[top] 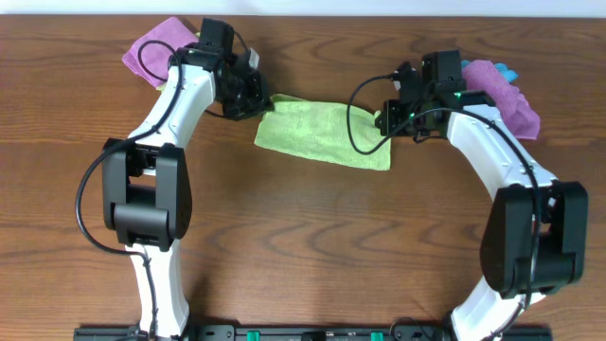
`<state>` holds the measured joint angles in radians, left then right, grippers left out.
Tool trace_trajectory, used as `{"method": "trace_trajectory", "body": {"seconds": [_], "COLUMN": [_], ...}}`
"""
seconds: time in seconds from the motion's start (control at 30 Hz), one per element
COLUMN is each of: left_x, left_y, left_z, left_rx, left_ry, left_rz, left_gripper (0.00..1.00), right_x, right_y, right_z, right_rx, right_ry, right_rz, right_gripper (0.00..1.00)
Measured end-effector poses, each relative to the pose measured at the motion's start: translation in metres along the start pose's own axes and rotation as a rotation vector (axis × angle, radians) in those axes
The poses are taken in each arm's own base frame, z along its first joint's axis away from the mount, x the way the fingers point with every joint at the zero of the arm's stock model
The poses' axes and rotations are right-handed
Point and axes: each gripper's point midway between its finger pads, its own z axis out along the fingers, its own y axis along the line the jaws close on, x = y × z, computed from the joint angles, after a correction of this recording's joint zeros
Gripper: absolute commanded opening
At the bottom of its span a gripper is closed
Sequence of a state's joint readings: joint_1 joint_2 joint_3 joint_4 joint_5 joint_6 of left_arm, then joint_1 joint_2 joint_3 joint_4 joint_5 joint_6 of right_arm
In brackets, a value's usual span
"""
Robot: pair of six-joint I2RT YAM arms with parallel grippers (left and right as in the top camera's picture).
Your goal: Fold the cloth
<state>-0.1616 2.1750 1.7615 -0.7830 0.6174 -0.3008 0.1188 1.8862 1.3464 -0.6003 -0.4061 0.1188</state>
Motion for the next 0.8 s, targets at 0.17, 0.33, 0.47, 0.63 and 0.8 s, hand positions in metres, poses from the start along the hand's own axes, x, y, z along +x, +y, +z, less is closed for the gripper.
{"method": "trace_trajectory", "body": {"seconds": [0.17,0.33,0.47,0.63,0.8], "left_x": [0.002,0.005,0.018,0.024,0.023], "left_y": [0.008,0.014,0.022,0.030,0.032], "left_z": [0.000,-0.001,-0.002,-0.004,-0.005], "left_rx": [-0.045,-0.076,-0.113,-0.142,-0.147], "left_ry": [0.003,0.011,0.064,0.085,0.082], "left_rz": [0.012,0.020,0.019,0.033,0.043], "left_gripper": [0.06,0.06,0.06,0.06,0.06], "right_x": [-0.001,0.002,0.019,0.028,0.034], "right_y": [-0.001,-0.001,0.007,0.024,0.037], "right_z": [0.003,0.004,0.008,0.017,0.022], "right_rx": [0.049,0.073,0.083,0.129,0.158], "right_ry": [-0.008,0.006,0.069,0.091,0.102], "right_rz": [-0.044,-0.054,-0.085,-0.166,-0.217], "right_gripper": [0.01,0.01,0.01,0.01,0.01]}}
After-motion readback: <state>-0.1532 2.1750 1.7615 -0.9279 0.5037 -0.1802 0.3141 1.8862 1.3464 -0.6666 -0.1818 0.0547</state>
